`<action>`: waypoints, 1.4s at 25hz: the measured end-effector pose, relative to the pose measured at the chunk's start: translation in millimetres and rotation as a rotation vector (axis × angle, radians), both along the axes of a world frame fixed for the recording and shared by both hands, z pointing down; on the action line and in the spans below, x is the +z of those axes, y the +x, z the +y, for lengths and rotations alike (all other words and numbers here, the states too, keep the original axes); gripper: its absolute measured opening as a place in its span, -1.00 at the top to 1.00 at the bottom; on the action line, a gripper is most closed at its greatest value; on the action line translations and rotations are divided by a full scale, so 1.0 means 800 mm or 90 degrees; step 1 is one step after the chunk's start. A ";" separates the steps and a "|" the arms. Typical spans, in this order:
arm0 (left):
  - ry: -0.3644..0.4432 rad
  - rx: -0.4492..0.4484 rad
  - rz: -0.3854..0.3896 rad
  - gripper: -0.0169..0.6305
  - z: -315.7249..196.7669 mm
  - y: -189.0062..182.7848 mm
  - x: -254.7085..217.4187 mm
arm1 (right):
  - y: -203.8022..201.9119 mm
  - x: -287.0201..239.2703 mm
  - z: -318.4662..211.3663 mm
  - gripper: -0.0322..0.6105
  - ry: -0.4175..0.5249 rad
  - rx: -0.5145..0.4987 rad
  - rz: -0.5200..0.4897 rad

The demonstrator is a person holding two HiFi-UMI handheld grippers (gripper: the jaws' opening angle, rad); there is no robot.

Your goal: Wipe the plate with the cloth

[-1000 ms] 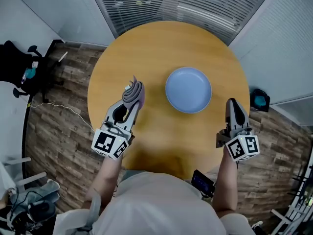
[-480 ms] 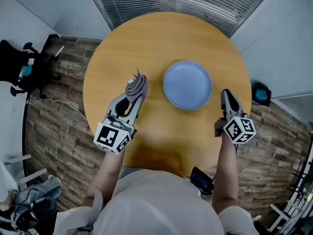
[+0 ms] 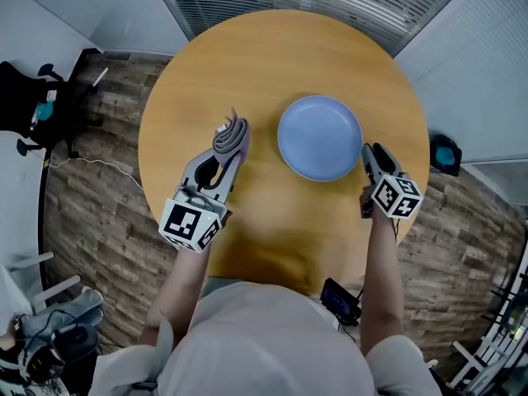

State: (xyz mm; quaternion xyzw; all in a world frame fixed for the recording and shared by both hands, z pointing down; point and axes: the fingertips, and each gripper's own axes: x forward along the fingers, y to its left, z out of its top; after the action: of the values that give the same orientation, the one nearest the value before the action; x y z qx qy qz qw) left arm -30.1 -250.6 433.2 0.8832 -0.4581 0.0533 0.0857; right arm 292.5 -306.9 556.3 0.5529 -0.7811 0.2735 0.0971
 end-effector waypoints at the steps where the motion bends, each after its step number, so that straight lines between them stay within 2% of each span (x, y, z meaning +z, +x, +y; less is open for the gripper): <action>1: -0.001 0.000 0.000 0.73 -0.001 0.000 0.002 | 0.001 0.011 -0.003 0.47 -0.014 0.000 0.004; 7: -0.006 0.004 -0.008 0.73 -0.004 0.001 0.009 | -0.002 0.069 -0.015 0.29 -0.113 -0.012 0.000; 12: -0.013 0.003 -0.014 0.73 -0.010 0.000 0.015 | -0.007 0.102 -0.025 0.26 -0.193 -0.016 -0.048; 21: -0.022 -0.003 -0.018 0.73 -0.008 -0.009 0.024 | -0.014 0.124 -0.037 0.24 -0.253 -0.012 -0.057; 25: -0.028 -0.004 -0.019 0.73 -0.005 -0.010 0.029 | -0.009 0.124 -0.036 0.25 -0.266 0.000 -0.087; 32: -0.037 -0.001 -0.018 0.73 -0.002 -0.008 0.035 | -0.009 0.129 -0.036 0.39 -0.301 0.001 -0.093; 35: -0.036 -0.004 -0.019 0.73 -0.002 -0.004 0.035 | -0.012 0.133 -0.030 0.63 -0.313 -0.009 -0.107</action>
State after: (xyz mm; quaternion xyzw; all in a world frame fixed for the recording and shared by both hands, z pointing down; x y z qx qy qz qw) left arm -33.6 -252.0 460.9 0.8781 -0.4602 0.0792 0.1038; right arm 283.2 -330.7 662.8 0.4824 -0.7003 0.4996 0.1650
